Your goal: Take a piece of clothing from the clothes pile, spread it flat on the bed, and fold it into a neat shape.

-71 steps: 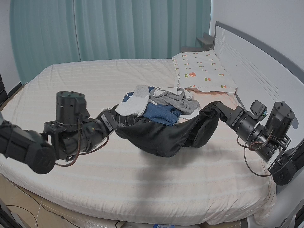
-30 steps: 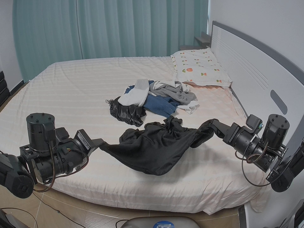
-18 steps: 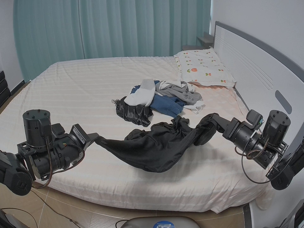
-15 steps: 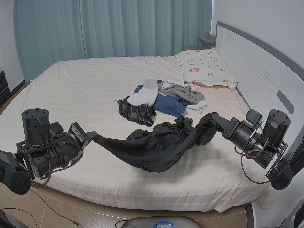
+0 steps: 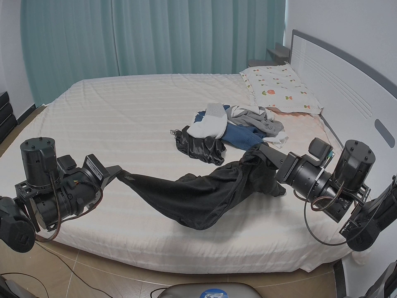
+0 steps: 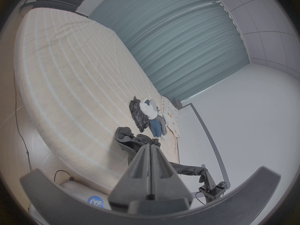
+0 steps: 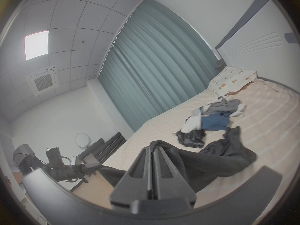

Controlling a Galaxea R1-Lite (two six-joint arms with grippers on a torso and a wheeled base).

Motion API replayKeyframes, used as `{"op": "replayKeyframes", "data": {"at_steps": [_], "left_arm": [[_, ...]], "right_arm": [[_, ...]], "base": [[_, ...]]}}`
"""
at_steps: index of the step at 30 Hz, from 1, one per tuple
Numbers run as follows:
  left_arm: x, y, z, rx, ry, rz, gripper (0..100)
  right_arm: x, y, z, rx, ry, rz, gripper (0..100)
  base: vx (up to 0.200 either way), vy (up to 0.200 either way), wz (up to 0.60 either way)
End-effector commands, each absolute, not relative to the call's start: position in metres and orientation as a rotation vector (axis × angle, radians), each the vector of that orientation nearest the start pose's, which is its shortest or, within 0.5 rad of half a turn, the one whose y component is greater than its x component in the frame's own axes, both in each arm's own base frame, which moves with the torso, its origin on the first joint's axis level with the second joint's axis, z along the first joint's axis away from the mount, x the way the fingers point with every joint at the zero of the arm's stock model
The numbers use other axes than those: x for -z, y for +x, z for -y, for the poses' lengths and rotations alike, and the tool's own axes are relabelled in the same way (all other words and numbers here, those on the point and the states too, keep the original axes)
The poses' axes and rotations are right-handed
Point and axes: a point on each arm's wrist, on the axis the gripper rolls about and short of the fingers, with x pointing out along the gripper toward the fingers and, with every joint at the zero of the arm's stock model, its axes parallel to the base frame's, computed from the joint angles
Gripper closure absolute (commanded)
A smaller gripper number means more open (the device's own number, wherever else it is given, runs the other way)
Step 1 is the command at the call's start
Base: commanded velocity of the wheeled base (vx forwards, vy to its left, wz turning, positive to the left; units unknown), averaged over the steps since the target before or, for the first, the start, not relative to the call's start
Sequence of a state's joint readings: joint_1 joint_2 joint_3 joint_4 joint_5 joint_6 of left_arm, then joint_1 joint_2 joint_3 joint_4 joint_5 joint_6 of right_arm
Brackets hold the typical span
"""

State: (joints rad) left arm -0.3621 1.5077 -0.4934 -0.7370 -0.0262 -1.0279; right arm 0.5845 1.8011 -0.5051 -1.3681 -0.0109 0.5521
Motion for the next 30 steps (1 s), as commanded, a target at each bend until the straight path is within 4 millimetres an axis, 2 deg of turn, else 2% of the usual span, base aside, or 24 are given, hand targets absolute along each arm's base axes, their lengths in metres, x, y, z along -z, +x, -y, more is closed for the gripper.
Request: {"op": "replayKeyframes", "data": {"at_steps": [1, 8, 30], "left_arm": [[-0.164, 0.220, 0.084, 0.214, -0.964, -0.441, 100], [-0.165, 0.220, 0.083, 0.209, -0.964, -0.433, 100], [-0.171, 0.221, 0.077, 0.200, -0.973, -0.403, 100]], "right_arm": [[-0.153, 0.242, -0.178, -0.630, 0.561, -0.089, 100], [-0.145, 0.249, -0.185, -0.634, 0.560, -0.088, 100], [-0.158, 0.253, -0.174, -0.617, 0.575, -0.021, 100]], "base": [[0.000, 0.200, 0.00], [0.000, 0.200, 0.00], [0.000, 0.200, 0.00]]}}
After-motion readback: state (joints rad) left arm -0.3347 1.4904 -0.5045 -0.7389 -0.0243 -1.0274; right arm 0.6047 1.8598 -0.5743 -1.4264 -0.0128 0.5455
